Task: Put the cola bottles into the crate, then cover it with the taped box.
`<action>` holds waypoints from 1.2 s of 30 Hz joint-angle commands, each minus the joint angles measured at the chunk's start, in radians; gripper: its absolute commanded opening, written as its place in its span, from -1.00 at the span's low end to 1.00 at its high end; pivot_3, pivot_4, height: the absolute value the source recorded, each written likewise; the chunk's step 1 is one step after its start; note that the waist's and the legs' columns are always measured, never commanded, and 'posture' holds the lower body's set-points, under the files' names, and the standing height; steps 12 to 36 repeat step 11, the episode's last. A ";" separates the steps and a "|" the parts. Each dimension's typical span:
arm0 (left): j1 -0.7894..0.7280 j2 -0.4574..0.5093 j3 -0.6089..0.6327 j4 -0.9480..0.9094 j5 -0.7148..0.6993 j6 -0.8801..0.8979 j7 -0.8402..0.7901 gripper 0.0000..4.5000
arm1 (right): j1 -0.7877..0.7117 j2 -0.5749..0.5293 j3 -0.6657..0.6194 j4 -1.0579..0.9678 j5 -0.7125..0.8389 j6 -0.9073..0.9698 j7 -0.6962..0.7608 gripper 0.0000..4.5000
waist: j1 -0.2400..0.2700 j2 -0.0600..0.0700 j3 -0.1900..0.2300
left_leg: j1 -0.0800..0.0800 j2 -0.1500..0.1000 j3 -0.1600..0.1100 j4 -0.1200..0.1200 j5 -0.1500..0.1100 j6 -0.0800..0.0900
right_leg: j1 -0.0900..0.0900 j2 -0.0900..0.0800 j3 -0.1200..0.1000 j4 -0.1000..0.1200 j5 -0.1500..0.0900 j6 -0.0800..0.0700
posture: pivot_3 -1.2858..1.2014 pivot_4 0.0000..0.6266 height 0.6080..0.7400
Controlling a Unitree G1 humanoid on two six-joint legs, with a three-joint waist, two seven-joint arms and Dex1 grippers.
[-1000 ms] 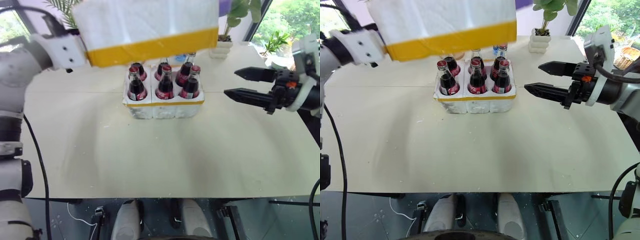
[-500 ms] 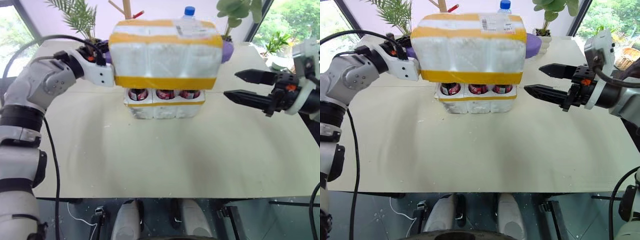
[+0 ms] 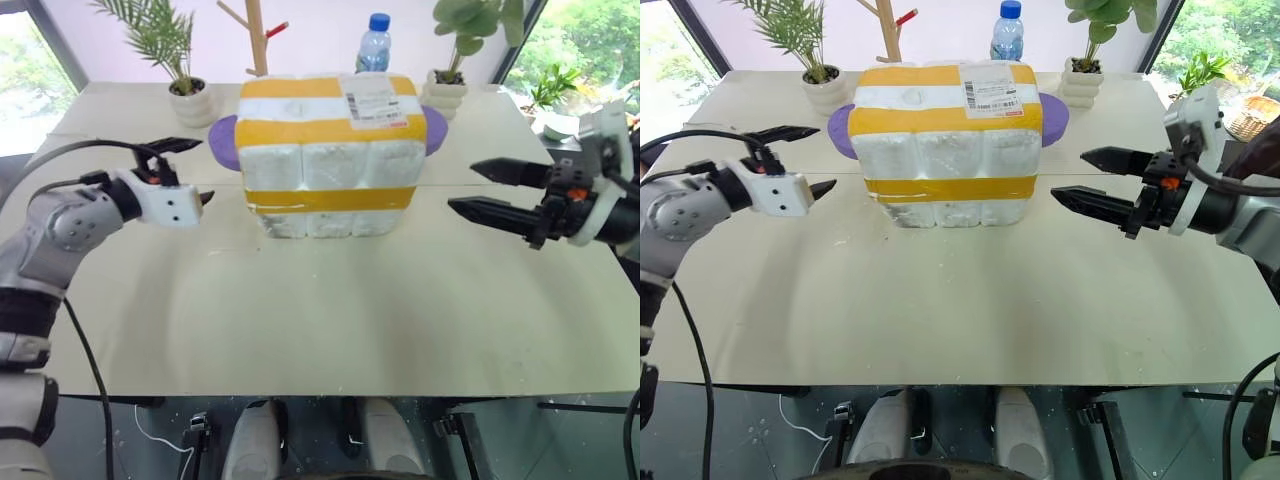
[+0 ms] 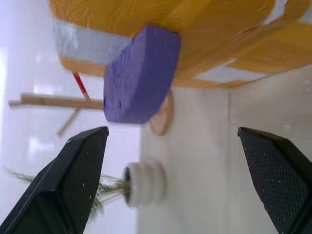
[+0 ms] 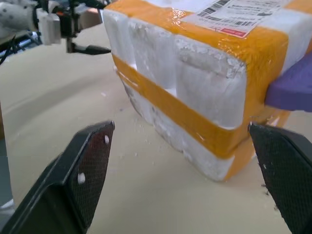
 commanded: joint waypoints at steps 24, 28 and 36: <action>0.069 0.269 0.393 -0.236 -0.912 1.121 -0.571 0.98 | -0.141 -0.061 0.168 0.172 -0.173 -0.158 0.219 1.00 | -0.006 0.000 0.000 | 0.005 -0.001 -0.001 -0.001 0.000 -0.001 | 0.004 0.001 0.000 -0.001 -0.001 0.000 | 0.03 -0.52 1.00; 0.069 0.269 0.393 -0.236 -0.912 1.121 -0.571 0.98 | -0.141 -0.061 0.168 0.172 -0.173 -0.158 0.219 1.00 | -0.006 0.000 0.000 | 0.005 -0.001 -0.001 -0.001 0.000 -0.001 | 0.004 0.001 0.000 -0.001 -0.001 0.000 | 0.03 -0.52 1.00; 0.069 0.269 0.393 -0.236 -0.912 1.121 -0.571 0.98 | -0.141 -0.061 0.168 0.172 -0.173 -0.158 0.219 1.00 | -0.006 0.000 0.000 | 0.005 -0.001 -0.001 -0.001 0.000 -0.001 | 0.004 0.001 0.000 -0.001 -0.001 0.000 | 0.03 -0.52 1.00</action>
